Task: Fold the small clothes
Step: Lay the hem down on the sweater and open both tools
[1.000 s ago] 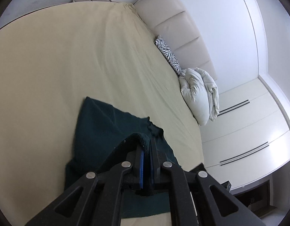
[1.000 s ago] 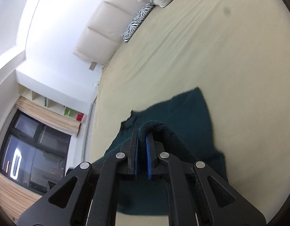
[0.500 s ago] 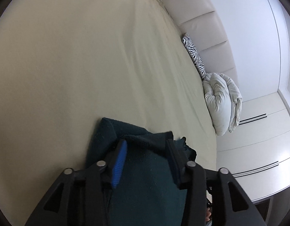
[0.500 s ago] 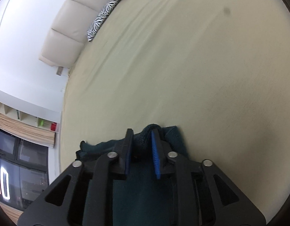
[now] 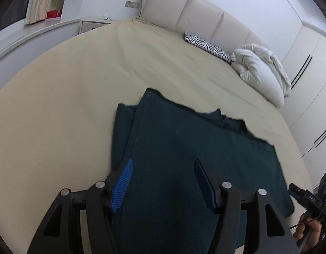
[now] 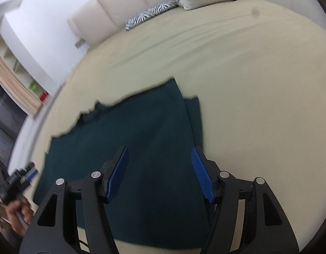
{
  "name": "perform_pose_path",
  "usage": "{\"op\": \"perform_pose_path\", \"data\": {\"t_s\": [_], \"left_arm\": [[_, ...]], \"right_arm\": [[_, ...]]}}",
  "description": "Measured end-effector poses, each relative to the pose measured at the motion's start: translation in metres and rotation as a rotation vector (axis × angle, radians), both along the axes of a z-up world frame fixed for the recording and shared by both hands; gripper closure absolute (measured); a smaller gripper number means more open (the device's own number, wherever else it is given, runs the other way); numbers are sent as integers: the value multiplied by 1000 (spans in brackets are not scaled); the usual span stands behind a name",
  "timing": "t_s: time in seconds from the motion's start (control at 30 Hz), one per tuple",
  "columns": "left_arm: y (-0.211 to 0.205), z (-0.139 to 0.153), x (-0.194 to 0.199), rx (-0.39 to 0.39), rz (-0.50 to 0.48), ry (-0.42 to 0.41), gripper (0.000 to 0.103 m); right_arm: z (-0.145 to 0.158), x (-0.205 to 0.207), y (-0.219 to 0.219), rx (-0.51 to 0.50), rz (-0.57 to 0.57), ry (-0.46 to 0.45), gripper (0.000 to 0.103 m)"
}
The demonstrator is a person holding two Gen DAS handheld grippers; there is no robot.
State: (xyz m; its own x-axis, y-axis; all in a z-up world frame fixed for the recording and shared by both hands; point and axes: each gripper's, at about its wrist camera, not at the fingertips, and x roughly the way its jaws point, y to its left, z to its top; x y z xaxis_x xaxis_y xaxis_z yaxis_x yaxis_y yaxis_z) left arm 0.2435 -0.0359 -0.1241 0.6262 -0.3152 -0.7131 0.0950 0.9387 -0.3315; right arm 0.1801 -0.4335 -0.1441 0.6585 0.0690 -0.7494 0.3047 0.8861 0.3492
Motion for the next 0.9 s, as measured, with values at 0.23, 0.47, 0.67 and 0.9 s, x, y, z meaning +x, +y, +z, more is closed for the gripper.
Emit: {"op": "perform_pose_path", "data": {"t_s": [0.23,0.47,0.67,0.9], "left_arm": [[2,-4,-27,97,-25,-57,41],[5,-14,-45,146,20,-18,41],[27,-8,-63,47,52,-32,42],[38,-6,-61,49,50,-51,42]], "right_arm": [[-8,-42,-2,0,-56,29,52],[-17,-49,17,-98,26,53,68],[-8,-71,10,-101,-3,17,82],[-7,-72,6,-13,7,-2,78]]}}
